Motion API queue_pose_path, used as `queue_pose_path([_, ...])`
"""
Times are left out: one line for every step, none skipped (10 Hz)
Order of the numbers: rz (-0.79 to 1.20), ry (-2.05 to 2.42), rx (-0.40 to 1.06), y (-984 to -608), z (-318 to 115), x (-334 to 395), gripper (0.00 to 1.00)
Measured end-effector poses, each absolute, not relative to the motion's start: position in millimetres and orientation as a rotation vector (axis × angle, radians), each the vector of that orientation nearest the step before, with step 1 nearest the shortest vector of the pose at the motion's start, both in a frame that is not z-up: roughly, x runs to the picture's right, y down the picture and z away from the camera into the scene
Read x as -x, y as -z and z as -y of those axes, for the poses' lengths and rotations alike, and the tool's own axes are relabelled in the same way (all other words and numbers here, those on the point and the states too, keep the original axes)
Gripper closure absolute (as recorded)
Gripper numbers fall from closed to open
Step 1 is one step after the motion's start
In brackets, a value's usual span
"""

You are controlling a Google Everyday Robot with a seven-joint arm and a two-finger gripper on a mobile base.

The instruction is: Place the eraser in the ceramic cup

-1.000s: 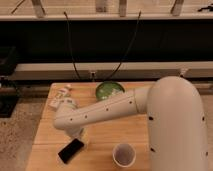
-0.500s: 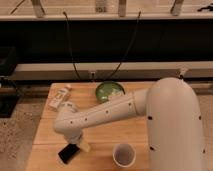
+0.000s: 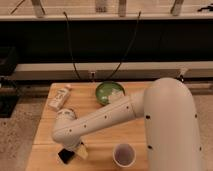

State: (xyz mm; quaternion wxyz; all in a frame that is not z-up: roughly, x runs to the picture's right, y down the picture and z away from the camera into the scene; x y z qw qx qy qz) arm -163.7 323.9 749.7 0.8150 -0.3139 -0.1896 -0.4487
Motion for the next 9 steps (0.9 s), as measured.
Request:
queue_pose_path([0.405, 0.954, 0.67, -751.1, -324.9, 163.8, 0.2])
queue_pose_path([0.407, 0.947, 0.67, -753.7, -324.2, 162.6, 0.2])
queue_pose_path([0.41, 0.943, 0.67, -755.9, -323.0, 161.5, 0.2])
queue_pose_path([0.411, 0.938, 0.669, -757.8, -321.4, 159.8, 0.2])
queue_pose_path([0.411, 0.933, 0.667, -759.5, -319.5, 157.8, 0.2])
queue_pose_path([0.411, 0.924, 0.663, -761.2, -316.2, 154.8, 0.2])
queue_pose_path([0.409, 0.918, 0.66, -762.6, -313.8, 152.0, 0.2])
queue_pose_path([0.407, 0.913, 0.658, -763.7, -311.6, 149.8, 0.2])
queue_pose_path([0.404, 0.907, 0.658, -765.4, -309.1, 147.2, 0.23])
